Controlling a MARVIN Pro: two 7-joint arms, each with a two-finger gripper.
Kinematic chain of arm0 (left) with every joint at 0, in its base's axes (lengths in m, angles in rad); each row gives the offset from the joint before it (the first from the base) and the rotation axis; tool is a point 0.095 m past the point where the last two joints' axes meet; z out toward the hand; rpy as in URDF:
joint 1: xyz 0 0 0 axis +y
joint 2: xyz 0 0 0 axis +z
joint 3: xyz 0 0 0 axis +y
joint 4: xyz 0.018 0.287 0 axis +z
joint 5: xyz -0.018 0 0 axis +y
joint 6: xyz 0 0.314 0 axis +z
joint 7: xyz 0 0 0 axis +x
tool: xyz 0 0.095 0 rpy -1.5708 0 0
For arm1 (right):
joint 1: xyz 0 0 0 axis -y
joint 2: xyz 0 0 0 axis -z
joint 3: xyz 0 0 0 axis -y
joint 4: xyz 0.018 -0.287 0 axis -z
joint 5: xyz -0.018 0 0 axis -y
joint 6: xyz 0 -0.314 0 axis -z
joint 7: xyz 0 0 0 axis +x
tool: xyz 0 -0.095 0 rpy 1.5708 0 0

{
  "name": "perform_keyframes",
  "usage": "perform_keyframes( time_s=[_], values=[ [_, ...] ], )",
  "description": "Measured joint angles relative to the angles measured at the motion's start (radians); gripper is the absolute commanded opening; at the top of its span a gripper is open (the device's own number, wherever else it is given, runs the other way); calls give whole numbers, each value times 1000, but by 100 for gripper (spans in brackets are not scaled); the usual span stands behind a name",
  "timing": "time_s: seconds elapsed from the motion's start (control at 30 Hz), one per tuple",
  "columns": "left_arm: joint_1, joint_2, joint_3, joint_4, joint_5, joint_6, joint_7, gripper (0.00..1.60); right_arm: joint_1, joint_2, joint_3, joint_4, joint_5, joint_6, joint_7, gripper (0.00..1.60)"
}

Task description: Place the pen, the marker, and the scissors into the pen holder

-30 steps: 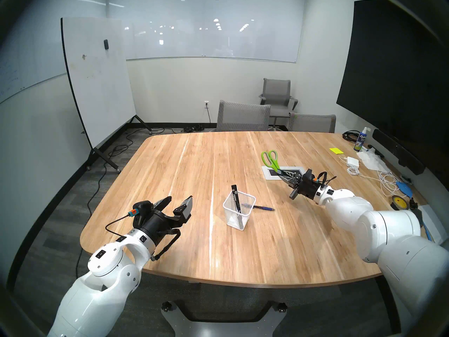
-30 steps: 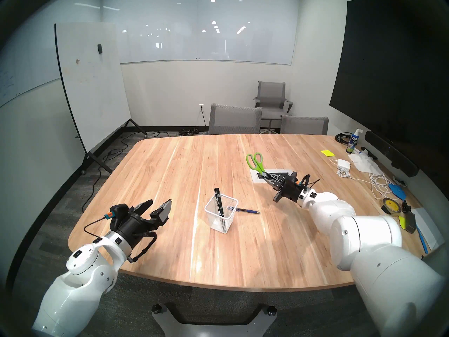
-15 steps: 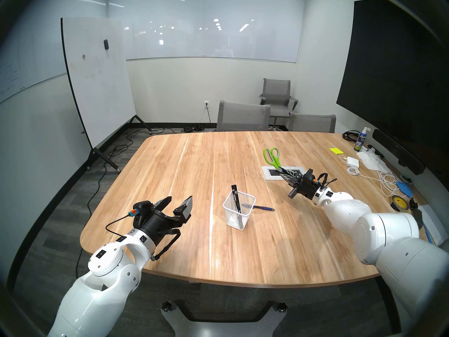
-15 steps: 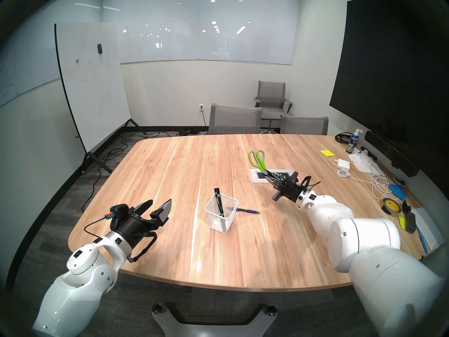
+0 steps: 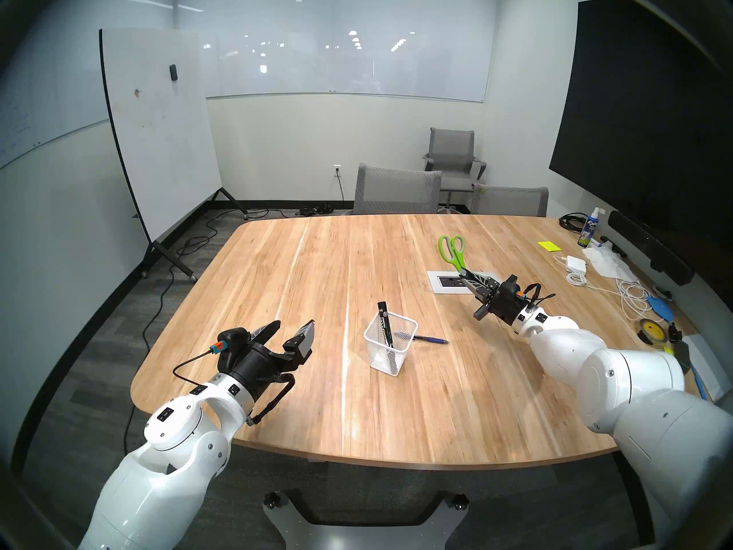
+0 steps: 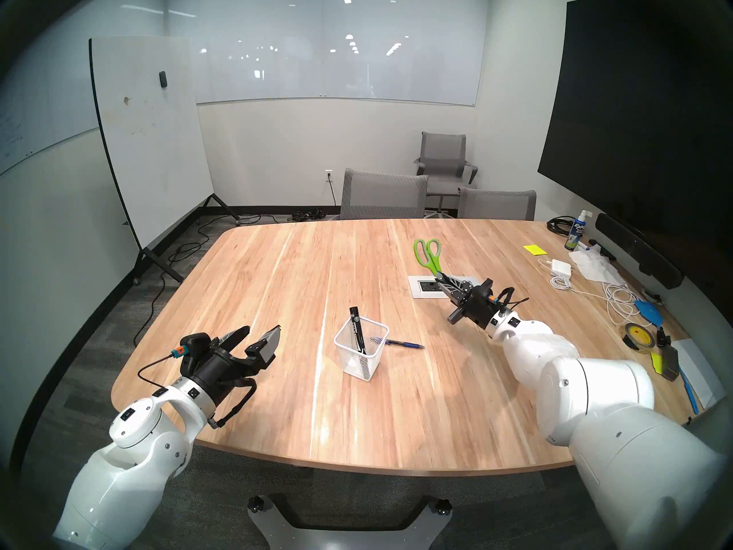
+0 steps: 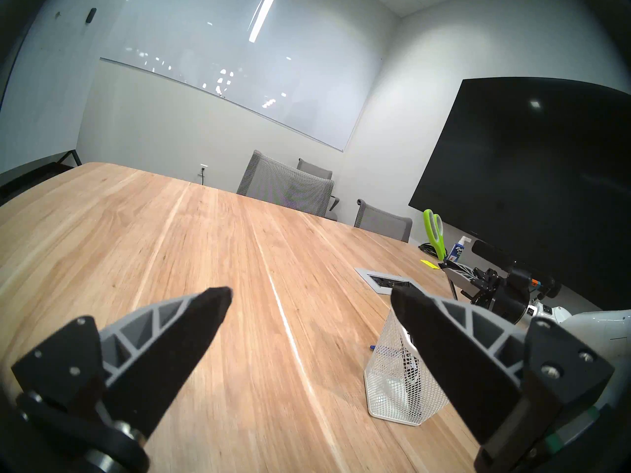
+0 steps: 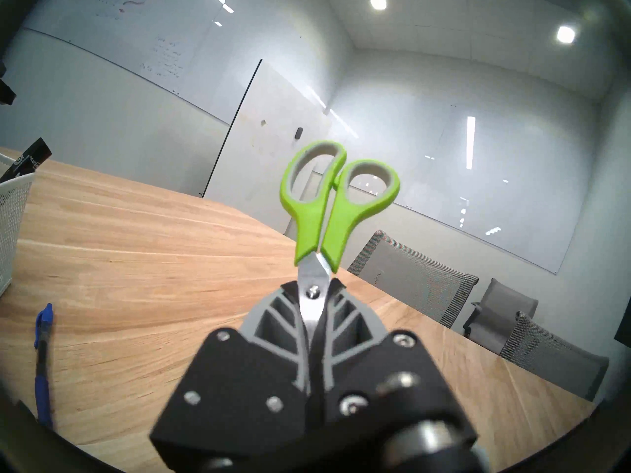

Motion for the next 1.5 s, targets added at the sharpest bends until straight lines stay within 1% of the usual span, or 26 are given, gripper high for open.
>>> perform_keyframes(
  time_s=[0.23,0.8,1.13,1.5],
  values=[
    [-1,-1,0,3,1,0,-2,160,2,-4,22,-16,14,0,-1,0],
    [-4,-4,0,7,4,0,-7,160,1,-58,62,-57,45,-1,-1,0],
    [-6,-6,0,11,6,0,-10,160,-18,-70,81,-75,58,-1,-1,0],
    [-8,-8,0,16,8,0,-14,160,-57,-77,100,-87,69,-1,-2,0]
  ],
)
